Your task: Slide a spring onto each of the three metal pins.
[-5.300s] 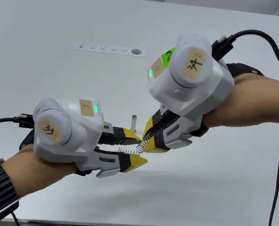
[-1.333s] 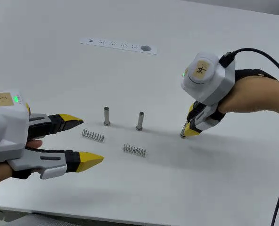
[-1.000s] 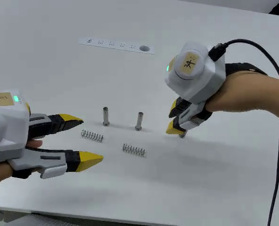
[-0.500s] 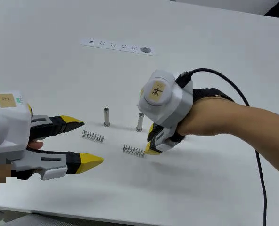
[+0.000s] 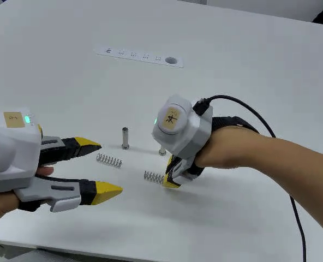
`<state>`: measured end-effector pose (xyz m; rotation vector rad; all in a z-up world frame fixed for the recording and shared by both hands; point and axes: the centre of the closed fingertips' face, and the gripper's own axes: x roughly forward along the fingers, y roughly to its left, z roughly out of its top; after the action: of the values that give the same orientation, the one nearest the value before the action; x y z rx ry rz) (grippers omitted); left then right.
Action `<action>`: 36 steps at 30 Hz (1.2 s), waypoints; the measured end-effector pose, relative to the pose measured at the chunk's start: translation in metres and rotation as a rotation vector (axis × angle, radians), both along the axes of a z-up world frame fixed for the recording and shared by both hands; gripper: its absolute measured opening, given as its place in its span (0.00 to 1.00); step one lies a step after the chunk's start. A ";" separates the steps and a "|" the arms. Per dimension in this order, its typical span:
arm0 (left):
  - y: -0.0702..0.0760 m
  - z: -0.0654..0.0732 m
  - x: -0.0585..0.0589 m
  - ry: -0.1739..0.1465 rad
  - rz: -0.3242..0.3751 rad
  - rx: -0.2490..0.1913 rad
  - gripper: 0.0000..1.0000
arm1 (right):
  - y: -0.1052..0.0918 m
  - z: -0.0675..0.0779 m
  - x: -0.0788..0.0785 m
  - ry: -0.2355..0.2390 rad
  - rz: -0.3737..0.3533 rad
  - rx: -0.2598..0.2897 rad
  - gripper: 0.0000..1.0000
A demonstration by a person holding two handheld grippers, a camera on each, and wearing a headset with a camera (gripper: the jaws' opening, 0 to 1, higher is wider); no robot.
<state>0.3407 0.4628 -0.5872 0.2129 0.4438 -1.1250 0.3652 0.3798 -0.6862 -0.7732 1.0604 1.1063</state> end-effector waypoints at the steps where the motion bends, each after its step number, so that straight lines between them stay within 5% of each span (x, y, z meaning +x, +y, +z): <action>1: 0.000 0.000 0.000 0.000 0.000 0.000 0.57 | 0.000 -0.001 0.000 0.002 -0.001 -0.001 0.14; 29: -0.007 -0.005 -0.005 0.011 -0.026 0.002 0.55 | 0.001 0.000 -0.006 -0.057 0.024 -0.057 0.11; 36: -0.010 -0.008 -0.009 0.018 -0.039 0.003 0.54 | 0.005 0.012 -0.018 -0.016 0.047 -0.031 0.11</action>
<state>0.3321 0.4524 -0.5954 0.2156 0.4589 -1.1656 0.3471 0.3846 -0.6746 -0.8343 1.0525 1.1235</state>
